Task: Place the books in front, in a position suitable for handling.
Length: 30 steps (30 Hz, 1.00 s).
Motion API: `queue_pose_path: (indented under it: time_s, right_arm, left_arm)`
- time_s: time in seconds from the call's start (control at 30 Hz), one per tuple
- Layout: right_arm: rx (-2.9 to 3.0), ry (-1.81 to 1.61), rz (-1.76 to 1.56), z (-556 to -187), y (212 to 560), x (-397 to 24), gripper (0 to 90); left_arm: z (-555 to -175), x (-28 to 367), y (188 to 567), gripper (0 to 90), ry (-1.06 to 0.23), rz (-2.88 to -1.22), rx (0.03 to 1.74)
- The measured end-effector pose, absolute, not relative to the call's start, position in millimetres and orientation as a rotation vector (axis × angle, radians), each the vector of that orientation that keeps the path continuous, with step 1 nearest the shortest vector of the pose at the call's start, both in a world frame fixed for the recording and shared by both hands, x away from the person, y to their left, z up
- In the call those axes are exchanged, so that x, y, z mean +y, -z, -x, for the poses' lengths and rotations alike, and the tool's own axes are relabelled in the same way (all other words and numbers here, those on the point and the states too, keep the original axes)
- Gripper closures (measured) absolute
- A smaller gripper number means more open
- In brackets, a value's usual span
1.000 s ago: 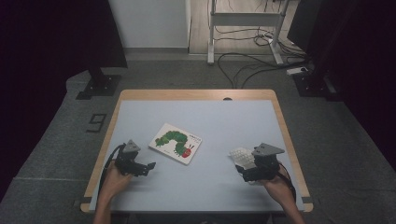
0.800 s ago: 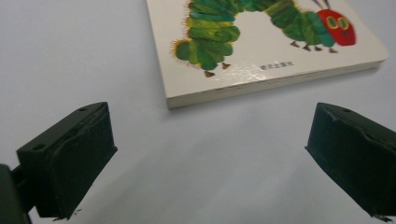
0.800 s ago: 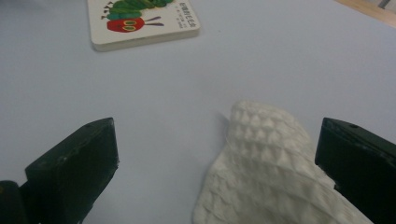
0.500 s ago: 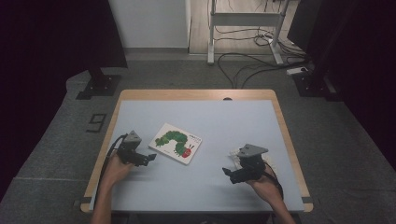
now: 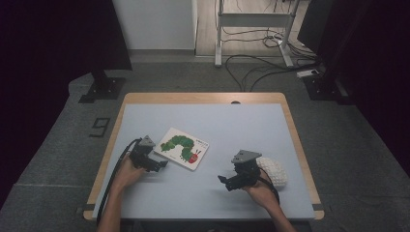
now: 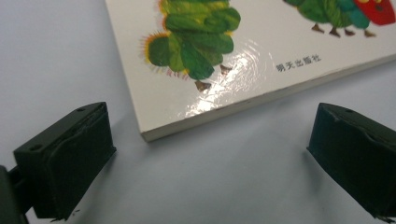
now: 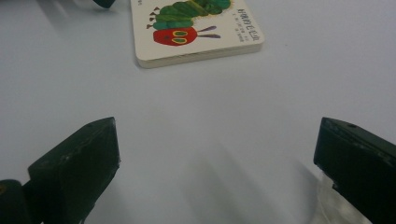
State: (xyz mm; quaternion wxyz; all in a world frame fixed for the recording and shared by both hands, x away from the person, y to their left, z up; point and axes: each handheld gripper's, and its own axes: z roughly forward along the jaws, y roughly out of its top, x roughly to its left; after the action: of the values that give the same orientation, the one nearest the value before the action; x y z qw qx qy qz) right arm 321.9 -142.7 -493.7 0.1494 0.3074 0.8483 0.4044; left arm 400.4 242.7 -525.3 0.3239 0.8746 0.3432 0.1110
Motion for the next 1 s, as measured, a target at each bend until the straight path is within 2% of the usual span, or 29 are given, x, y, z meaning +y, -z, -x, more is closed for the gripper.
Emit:
queue_pose_path:
  time_s: [1.0]
  right_arm:
    - [2.522,-1.188,-0.879,-352.6,521.2,-104.3,0.0]
  left_arm:
    - [-367.4,209.2,525.7,0.0,-0.228,-2.275,0.847]
